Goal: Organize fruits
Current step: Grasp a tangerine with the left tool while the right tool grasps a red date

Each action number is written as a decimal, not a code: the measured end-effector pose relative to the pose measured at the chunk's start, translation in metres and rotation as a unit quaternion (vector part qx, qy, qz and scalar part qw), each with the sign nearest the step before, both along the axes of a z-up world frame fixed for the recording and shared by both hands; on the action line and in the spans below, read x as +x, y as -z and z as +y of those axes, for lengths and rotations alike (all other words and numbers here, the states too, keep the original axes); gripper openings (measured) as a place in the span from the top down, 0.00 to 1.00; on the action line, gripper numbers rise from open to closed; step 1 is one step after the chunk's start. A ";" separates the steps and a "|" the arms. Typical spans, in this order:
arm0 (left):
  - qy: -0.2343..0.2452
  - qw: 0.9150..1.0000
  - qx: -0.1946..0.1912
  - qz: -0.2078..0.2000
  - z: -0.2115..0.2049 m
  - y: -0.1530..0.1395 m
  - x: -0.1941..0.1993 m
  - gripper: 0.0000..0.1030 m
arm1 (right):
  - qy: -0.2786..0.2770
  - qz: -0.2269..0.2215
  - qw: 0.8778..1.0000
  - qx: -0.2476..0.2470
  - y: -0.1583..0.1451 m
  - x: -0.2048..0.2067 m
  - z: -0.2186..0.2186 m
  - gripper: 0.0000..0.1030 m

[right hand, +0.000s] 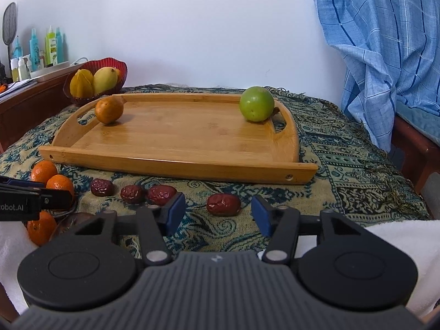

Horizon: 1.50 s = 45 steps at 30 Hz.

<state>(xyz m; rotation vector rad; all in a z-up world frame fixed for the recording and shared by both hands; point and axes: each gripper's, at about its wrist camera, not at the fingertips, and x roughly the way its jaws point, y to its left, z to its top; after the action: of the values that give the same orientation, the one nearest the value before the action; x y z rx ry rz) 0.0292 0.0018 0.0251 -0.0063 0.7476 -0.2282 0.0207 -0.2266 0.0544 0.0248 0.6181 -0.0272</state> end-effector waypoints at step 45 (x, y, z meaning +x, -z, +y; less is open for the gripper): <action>-0.002 1.000 0.009 -0.025 -0.006 -0.018 0.001 0.65 | 0.016 -0.008 1.000 0.013 -0.004 0.005 0.003 0.69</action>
<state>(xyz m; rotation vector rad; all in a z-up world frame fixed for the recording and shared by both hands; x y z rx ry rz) 0.0302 -0.0039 0.0433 0.0150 0.6991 -0.2177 0.0258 -0.2240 0.0580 0.0599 0.6017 -0.0508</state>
